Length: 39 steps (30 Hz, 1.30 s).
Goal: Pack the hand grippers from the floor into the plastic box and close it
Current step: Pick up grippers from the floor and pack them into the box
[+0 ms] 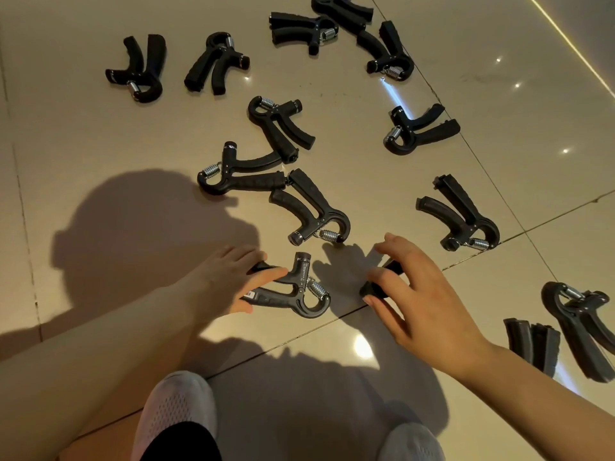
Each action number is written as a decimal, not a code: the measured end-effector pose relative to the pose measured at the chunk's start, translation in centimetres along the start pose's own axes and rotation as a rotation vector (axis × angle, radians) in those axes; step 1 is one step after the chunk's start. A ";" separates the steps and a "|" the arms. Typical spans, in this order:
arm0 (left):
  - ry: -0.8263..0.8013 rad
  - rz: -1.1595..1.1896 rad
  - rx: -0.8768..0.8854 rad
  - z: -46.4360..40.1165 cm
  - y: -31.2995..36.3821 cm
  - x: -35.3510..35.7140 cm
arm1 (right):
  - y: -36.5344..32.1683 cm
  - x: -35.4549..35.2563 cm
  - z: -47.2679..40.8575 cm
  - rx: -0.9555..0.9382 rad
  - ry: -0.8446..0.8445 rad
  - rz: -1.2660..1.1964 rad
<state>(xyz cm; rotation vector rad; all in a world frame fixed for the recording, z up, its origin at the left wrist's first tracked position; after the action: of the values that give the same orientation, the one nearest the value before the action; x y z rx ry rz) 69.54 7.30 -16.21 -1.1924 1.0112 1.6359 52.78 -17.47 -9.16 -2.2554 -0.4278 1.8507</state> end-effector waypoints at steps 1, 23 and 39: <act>0.043 0.076 -0.006 0.4 0.1 -0.4 | 0.2 0.0 0.1 0.015 0.017 -0.002; 0.625 0.442 -0.056 -1.3 5.7 -4.2 | 1.2 0.2 -0.3 0.081 0.023 0.114; 0.716 0.405 0.099 -1.5 8.5 -10.8 | -4.6 -6.0 5.3 0.351 0.208 0.024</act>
<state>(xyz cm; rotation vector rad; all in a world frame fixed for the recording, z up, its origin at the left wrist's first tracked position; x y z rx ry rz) 63.89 1.41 -4.97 -1.6274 1.8561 1.4342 46.06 -15.36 -3.20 -2.1820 -0.0371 1.5358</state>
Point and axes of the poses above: each hand's wrist, its own z-axis away from the middle knuckle, its own x-axis out of the palm, y = z × x, the point moved 1 cm from there along -z, towards the middle knuckle, and after that the axes turned 7 degrees about y, right-handed, at the moved point
